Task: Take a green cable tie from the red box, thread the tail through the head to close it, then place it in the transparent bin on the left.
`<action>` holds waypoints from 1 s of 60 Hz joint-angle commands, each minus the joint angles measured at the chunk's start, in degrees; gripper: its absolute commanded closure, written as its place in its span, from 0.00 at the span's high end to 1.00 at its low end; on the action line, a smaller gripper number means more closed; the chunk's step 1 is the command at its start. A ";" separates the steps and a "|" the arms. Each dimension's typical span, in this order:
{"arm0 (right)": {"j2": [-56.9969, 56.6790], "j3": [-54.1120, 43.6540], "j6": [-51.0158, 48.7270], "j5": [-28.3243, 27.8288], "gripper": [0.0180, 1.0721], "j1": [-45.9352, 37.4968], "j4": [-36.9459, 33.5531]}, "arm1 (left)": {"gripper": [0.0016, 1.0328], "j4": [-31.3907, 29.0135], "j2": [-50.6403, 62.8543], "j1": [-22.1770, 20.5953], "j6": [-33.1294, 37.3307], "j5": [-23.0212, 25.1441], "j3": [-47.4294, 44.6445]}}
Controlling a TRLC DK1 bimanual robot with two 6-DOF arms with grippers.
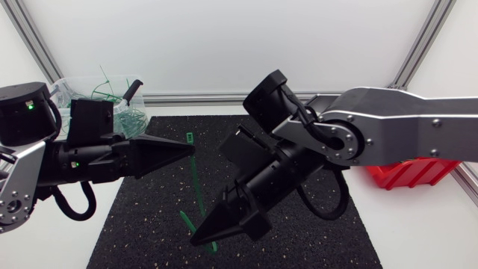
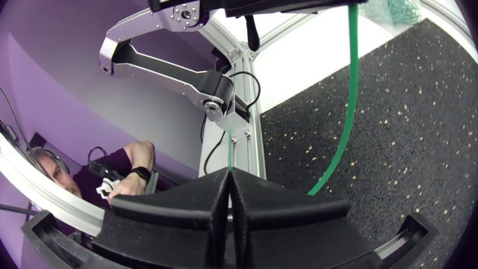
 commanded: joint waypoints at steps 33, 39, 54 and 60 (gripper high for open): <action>-1.36 5.09 11.12 -14.06 0.05 -7.04 -16.35 | 0.03 0.96 -7.82 -9.08 3.75 -11.54 -5.09; -0.48 6.50 11.29 -15.20 0.05 -7.39 -21.45 | 0.03 0.96 -8.88 -9.35 4.02 -12.50 -5.62; -3.38 8.08 17.62 -16.08 0.05 -10.21 -25.75 | 0.03 0.96 -10.63 -11.45 3.93 -14.52 -5.62; -4.17 9.84 21.84 -16.08 0.05 -11.26 -26.19 | 0.03 0.87 -11.51 -12.86 3.93 -16.19 -5.45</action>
